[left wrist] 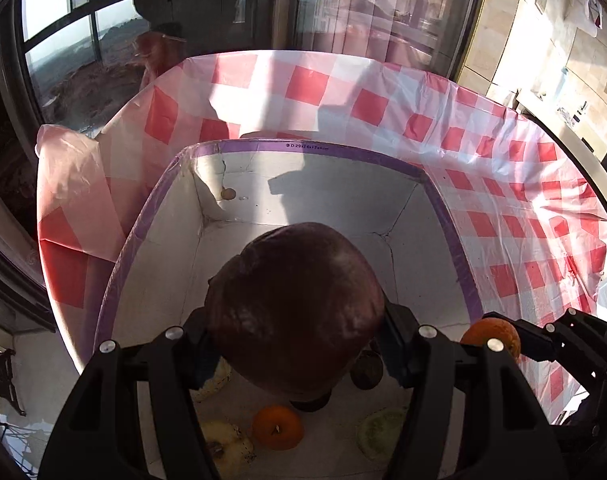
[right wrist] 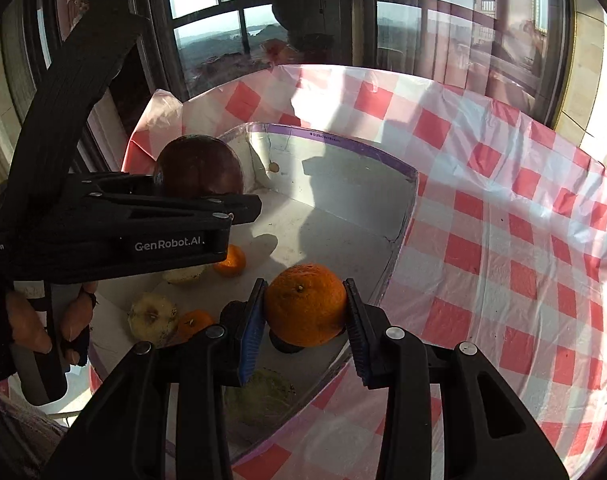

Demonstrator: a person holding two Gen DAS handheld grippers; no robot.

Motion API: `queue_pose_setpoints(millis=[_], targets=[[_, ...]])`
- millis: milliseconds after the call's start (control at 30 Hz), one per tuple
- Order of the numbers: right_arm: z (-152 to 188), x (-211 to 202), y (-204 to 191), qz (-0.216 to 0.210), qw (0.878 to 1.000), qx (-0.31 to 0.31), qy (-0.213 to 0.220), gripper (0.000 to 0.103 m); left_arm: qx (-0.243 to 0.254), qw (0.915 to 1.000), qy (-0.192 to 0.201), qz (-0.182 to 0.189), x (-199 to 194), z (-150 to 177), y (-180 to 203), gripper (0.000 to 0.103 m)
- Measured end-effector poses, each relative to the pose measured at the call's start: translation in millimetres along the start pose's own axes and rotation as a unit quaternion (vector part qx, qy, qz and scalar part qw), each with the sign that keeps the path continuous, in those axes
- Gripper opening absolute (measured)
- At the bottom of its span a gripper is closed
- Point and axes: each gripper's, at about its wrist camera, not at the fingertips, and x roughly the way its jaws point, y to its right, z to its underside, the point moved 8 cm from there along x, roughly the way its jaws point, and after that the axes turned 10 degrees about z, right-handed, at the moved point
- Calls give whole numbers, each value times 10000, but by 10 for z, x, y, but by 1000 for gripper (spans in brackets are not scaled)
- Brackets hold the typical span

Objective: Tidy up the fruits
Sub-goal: 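Carry the pomegranate and tangerine over the white box with both tools, then open both tools to drop the pomegranate and tangerine into the box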

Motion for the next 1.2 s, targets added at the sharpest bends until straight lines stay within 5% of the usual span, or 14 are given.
queue_pose_setpoints(millis=[267,667,733,800,867,1033,1200], targets=[[128,282,-549,-217,9936,-1009,-449,38,-211,9987,-341,-302,127,179,-399,64],[296,441,-590,-131,9892,-1148,-897,42,-433,9972,-496,-347,241,281,-509,65],[283,424,-544,-131,9910,-996,-886,56,-421,9981,-336,-305,189,246,-506,70],[248,390,-484,-133,9930,-843,-817,65,-196,9992,-117,-338,99,172,-465,89],[234,368,-434,-146,9938,-730,-829,73,0,9994,-23,-359,24,124,-404,98],[212,297,-383,-323,9935,-503,-973,85,396,9960,458,-654,-267,-32,-295,100],[127,169,-346,-268,9937,-435,-993,86,94,9895,829,-1180,-571,-152,-338,101]])
